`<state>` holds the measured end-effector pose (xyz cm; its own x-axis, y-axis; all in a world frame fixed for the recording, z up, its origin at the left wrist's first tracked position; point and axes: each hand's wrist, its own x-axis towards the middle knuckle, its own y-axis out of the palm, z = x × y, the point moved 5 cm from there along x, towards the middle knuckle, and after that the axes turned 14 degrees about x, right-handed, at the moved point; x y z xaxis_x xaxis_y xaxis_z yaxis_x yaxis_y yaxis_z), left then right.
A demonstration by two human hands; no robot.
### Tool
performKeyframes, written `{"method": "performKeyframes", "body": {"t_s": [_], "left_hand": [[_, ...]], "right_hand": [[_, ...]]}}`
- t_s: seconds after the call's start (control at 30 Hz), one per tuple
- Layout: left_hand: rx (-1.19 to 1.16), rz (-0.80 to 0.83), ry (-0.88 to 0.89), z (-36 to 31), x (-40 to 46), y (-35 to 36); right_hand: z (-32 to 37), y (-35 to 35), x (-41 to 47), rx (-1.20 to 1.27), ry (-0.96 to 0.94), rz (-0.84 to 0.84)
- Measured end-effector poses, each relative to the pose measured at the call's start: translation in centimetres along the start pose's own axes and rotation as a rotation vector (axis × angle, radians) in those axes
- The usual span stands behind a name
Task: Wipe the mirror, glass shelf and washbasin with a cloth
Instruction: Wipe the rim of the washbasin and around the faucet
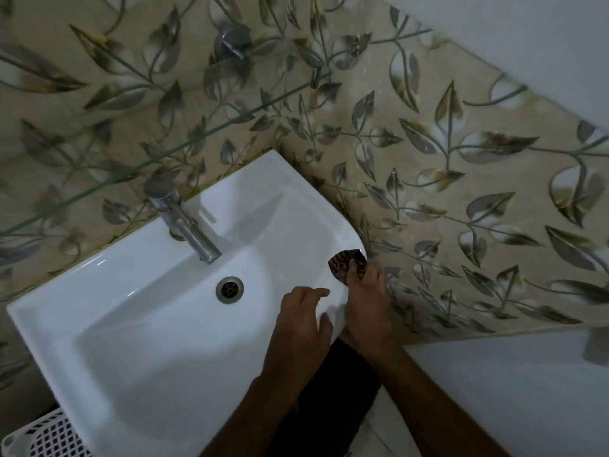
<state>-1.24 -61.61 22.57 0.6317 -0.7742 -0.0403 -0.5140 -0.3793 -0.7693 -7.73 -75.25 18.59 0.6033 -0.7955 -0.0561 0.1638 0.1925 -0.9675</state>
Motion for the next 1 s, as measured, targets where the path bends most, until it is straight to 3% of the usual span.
{"method": "performKeyframes", "body": {"t_s": [0.27, 0.57, 0.67, 0.8, 0.9, 1.0], "left_hand": [[-0.036, -0.086, -0.123, 2.6, 3.4, -2.7], [0.092, -0.176, -0.226, 5.6, 2.8, -5.5], [0.072, -0.196, -0.288, 7.1, 2.1, -5.4], [-0.02, -0.261, -0.388, 9.7, 1.0, -5.6], [-0.012, -0.281, -0.477, 11.1, 0.3, -6.0], [0.002, -0.282, -0.566, 12.6, -0.6, -6.5]], "right_hand": [[1.9, -1.2, 9.5, -0.065, -0.17, 0.039], [10.8, 0.0, 18.4, -0.14, -0.401, 0.071], [13.7, 0.4, 20.5, -0.147, -0.36, 0.042], [18.0, 2.1, 19.1, -0.043, -0.314, 0.097], [20.9, 2.3, 15.2, 0.081, -0.394, 0.073], [23.2, 3.5, 11.3, 0.204, -0.604, 0.131]]}}
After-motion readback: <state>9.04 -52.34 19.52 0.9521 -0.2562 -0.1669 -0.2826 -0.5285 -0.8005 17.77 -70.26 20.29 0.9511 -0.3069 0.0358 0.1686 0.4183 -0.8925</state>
